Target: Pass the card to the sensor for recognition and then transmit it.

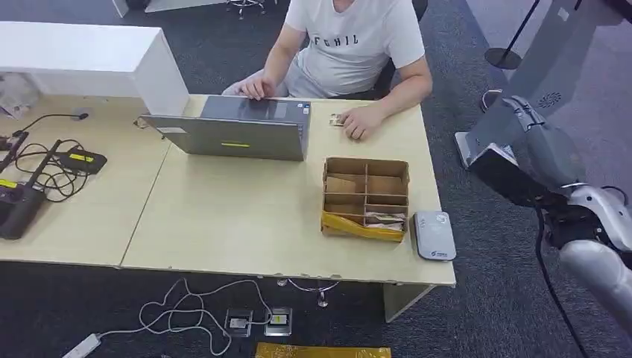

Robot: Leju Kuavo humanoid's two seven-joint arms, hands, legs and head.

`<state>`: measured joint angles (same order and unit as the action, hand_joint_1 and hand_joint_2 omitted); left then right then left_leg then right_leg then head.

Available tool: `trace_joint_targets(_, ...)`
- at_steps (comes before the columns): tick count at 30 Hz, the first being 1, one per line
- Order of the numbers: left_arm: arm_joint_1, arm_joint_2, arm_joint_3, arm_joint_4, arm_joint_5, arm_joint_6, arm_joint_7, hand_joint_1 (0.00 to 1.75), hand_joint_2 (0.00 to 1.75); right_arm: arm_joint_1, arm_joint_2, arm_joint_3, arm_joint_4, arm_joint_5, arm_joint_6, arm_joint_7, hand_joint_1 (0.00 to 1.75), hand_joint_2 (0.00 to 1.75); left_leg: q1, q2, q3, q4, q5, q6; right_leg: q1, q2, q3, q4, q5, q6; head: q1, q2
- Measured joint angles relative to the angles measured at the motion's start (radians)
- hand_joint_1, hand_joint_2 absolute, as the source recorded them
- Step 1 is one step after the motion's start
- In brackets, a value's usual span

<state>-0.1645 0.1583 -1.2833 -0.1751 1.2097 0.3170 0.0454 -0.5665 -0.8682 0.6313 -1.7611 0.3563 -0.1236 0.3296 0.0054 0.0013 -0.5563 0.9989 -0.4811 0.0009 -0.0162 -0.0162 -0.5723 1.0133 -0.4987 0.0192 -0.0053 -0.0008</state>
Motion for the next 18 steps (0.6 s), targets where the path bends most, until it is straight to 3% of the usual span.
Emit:
trace_joint_targets(7,0.000,0.000,0.000,0.000,0.007,0.004,0.004,0.00,0.00,0.018,-0.027,-0.001,-0.063,0.011,-0.008,-0.003,0.00,1.75,0.000,0.000,0.000,0.000,0.000,0.000,0.000,0.000,0.000,0.000,0.000,0.000,0.000,0.000)
trace_joint_targets(12,0.000,-0.003,0.001,0.000,0.013,0.019,0.023,0.00,0.00,0.095,-0.025,0.000,-0.065,0.055,-0.091,0.003,0.00,1.75,0.000,0.000,-0.001,0.000,0.000,0.000,0.000,-0.001,0.000,0.000,0.000,0.000,0.000,0.000)
trace_joint_targets(15,0.000,-0.006,0.001,0.000,0.005,0.027,0.042,0.00,0.00,0.146,-0.008,0.000,-0.060,0.109,-0.159,0.024,0.00,1.75,0.001,-0.001,-0.001,0.000,0.000,0.000,0.001,-0.001,0.000,0.000,-0.001,-0.001,0.000,0.000)
trace_joint_targets(18,-0.001,-0.010,0.000,0.000,-0.005,0.026,0.046,0.00,0.00,0.199,0.032,0.006,-0.040,0.233,-0.175,0.029,0.00,1.75,0.001,-0.001,-0.001,-0.001,-0.001,-0.001,0.001,-0.001,0.000,0.000,-0.001,-0.001,0.000,0.000)
